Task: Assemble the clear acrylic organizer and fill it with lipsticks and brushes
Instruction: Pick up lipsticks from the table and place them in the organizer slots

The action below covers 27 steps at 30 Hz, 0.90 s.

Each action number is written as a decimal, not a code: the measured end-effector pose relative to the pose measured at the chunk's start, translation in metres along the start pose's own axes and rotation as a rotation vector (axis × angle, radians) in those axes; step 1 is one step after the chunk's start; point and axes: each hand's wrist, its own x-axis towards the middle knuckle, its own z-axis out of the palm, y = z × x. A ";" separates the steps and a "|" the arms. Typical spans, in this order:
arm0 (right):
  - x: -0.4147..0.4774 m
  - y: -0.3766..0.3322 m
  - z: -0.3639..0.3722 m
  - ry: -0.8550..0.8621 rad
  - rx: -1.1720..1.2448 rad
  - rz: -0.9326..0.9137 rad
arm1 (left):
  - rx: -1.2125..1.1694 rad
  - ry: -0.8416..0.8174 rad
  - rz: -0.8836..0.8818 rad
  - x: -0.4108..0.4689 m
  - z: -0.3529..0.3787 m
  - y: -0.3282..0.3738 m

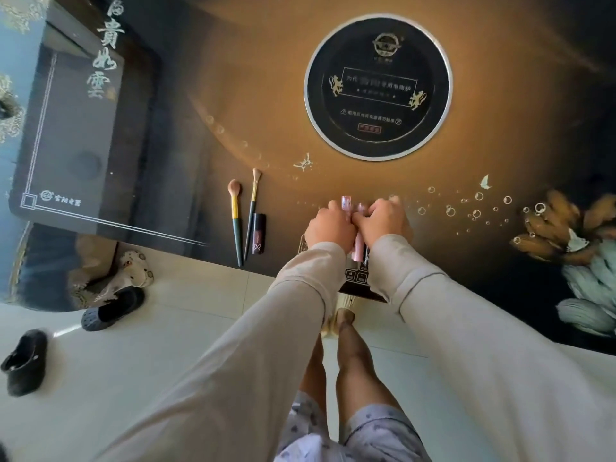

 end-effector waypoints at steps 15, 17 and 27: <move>-0.018 0.027 -0.031 -0.138 0.460 -0.028 | -0.089 -0.103 -0.088 -0.042 -0.009 -0.050; -0.030 0.037 -0.040 -0.120 0.631 0.021 | -0.139 -0.116 -0.084 -0.062 -0.008 -0.063; -0.113 0.142 -0.059 -0.192 0.864 0.249 | -0.089 -0.162 -0.172 -0.157 0.013 -0.142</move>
